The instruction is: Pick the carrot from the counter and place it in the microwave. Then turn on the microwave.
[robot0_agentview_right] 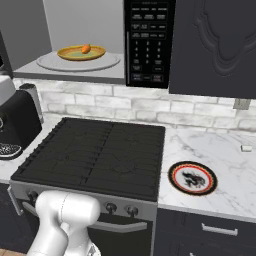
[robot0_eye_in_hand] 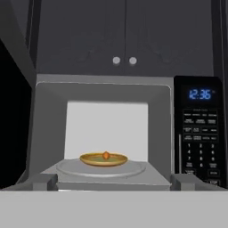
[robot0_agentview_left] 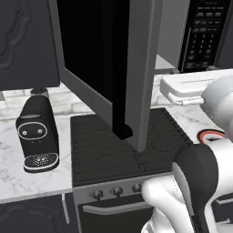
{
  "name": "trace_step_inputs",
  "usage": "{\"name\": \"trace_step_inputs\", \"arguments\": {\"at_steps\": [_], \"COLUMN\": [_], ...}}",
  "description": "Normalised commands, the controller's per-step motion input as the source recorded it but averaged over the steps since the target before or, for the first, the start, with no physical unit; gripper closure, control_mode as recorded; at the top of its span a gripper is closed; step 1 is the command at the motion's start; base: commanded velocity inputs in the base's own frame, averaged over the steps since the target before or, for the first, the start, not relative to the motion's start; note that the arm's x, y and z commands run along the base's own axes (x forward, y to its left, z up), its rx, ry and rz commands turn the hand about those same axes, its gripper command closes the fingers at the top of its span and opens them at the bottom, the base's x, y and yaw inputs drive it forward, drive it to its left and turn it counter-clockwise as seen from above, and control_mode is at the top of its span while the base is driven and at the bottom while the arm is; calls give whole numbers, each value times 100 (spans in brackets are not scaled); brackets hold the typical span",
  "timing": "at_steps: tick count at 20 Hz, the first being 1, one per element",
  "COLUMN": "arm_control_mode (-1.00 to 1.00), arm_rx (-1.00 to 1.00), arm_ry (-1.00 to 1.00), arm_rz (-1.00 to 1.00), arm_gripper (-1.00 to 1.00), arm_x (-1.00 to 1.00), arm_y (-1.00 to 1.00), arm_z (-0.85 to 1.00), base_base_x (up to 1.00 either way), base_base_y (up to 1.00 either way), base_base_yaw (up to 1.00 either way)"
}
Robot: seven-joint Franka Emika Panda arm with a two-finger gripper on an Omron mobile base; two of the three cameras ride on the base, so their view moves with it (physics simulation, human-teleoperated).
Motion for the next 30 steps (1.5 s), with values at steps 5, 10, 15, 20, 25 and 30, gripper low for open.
{"name": "trace_step_inputs", "arguments": {"at_steps": [5,10,15,20,25,30], "arm_control_mode": [-100,-100,-100,-100,-100,-100], "arm_rx": [0,0,0,0,0,0], "arm_ry": [0,0,0,0,-1,0], "arm_rz": [0,0,-1,0,0,0], "arm_gripper": [-100,-100,-100,-100,-100,-100], "arm_x": [-58,-46,-37,-26,-19,-19], "arm_y": [0,2,10,24,28,29], "arm_z": [0,0,0,0,-3,-2], "base_base_x": [0,0,0,0,0,0], "base_base_y": [0,0,0,0,0,0], "base_base_yaw": [0,0,0,0,0,0]}}
